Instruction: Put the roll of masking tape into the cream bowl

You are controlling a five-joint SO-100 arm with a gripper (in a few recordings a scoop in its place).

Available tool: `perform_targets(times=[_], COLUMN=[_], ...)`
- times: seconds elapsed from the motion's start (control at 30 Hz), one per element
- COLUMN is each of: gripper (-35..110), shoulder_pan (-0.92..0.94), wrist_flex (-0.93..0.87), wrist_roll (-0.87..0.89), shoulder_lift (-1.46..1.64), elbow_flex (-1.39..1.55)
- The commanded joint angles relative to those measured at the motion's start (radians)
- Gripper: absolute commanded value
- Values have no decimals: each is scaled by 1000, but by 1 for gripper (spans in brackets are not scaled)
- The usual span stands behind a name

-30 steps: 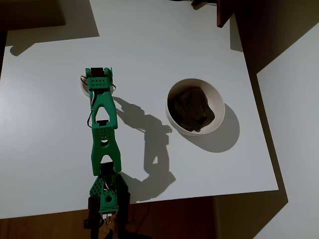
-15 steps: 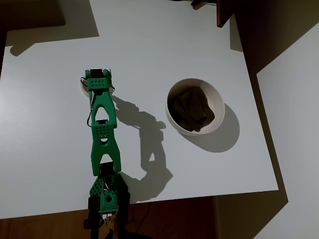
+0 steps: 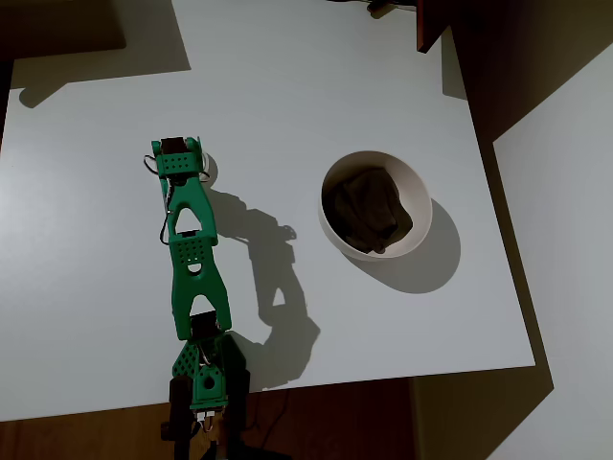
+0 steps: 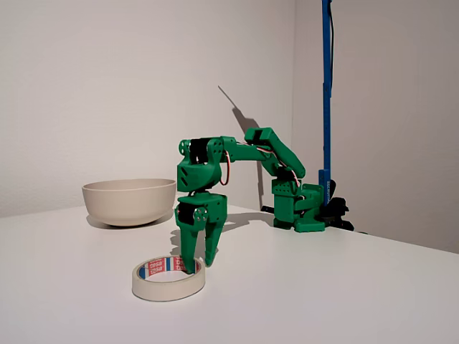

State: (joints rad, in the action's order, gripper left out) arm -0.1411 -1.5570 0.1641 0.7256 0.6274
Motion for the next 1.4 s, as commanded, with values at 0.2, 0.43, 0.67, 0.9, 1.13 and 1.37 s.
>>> perform_targets(times=[0.2,0.43,0.67,0.9,1.13,1.37], gripper=[13,-8,-8,-8,-8,-8], shoulder_pan=[-61,-64,-75,-77,-57,-63], wrist_flex=[17,43,51,18,-109,-212], wrist_roll=[41,58,52,54,15,18], shoulder_lift=[14,11,51,133,291,502], elbow_flex=[-61,-61,-61,-132,-256,-256])
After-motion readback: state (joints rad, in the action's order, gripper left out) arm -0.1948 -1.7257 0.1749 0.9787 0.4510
